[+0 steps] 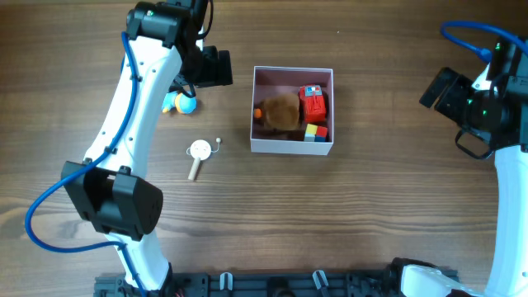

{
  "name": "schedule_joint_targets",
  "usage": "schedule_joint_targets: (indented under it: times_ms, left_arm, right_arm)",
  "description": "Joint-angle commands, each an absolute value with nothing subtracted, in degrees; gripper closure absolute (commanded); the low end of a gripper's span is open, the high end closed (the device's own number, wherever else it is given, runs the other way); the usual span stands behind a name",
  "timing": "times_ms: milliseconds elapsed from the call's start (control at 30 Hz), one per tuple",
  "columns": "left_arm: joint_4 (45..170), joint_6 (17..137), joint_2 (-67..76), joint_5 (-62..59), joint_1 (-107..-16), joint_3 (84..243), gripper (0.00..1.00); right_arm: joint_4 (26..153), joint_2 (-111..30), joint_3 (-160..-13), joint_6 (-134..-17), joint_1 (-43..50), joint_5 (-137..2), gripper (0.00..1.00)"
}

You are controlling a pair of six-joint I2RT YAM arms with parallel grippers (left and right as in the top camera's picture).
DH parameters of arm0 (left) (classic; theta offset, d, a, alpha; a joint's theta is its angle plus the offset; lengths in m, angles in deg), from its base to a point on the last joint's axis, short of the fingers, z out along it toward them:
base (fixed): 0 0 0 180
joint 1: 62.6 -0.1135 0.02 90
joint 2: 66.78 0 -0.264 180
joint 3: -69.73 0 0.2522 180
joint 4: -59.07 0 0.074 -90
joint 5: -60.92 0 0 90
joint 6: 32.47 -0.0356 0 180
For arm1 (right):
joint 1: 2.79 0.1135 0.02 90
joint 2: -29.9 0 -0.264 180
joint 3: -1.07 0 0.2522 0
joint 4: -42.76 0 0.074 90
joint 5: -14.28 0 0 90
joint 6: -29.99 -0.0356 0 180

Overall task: Pack container
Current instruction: 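Move the left gripper to the blue-orange duck toy and grasp it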

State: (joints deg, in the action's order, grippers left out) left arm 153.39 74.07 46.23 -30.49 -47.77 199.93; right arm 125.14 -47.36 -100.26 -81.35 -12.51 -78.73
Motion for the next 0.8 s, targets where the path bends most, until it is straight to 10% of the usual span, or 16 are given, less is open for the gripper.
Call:
schedule_joint_targets:
  times_ms: [0,767]
  left_arm:
    - [153.2,73.3,46.5,-35.1,-48.1,199.7,0.0]
    - [147.3,72.7,63.1,-32.0,-56.9,199.7,0.12]
  right_arm:
    - [125.1,-47.7,-100.5,-81.1,-12.6,-78.1,0.0]
    - [125.1,-47.7,-100.5,-81.1,-12.6,-78.1,0.0]
